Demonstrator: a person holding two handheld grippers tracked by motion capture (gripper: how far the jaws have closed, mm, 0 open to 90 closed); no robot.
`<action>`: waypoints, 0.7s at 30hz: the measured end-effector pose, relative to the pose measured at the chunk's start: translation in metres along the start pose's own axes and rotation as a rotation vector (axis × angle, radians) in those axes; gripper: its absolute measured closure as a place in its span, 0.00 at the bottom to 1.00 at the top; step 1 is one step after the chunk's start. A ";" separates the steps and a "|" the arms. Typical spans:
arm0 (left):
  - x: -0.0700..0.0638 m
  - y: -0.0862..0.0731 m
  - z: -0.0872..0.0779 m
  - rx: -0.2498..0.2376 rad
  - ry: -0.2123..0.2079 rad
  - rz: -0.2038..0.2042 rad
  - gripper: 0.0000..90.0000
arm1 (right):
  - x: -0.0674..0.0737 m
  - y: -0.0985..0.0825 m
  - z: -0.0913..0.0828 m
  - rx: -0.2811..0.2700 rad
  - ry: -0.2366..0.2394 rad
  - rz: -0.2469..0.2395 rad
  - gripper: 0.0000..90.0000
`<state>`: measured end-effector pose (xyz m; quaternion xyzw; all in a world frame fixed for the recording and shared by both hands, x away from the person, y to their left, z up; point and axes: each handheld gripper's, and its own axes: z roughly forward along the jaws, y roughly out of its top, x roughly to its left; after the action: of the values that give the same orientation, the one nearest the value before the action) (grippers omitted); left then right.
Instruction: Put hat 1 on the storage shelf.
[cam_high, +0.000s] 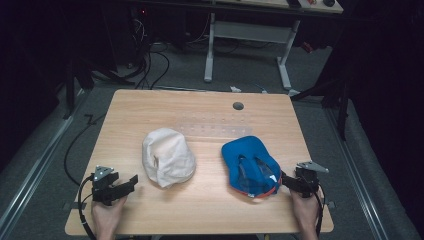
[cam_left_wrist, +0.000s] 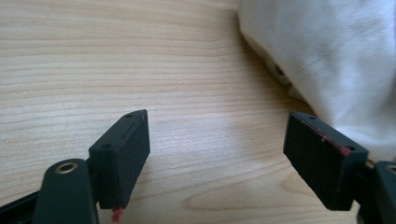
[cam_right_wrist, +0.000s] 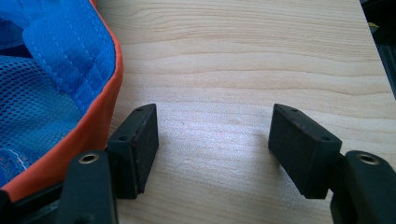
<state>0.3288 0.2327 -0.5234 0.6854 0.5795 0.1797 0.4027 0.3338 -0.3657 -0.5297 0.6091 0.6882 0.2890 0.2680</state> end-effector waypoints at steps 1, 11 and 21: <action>-0.001 0.000 -0.001 -0.003 -0.005 0.000 0.24 | 0.000 0.000 0.000 0.000 0.000 0.000 0.37; -0.020 0.000 -0.017 -0.020 -0.065 0.003 0.20 | 0.000 0.000 0.000 0.001 0.003 0.001 0.37; -0.045 0.009 -0.024 -0.036 -0.125 0.032 0.17 | 0.000 0.000 0.000 0.001 0.006 -0.001 0.37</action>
<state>0.3054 0.1982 -0.4923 0.6969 0.5389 0.1534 0.4476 0.3335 -0.3655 -0.5296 0.6081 0.6893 0.2905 0.2659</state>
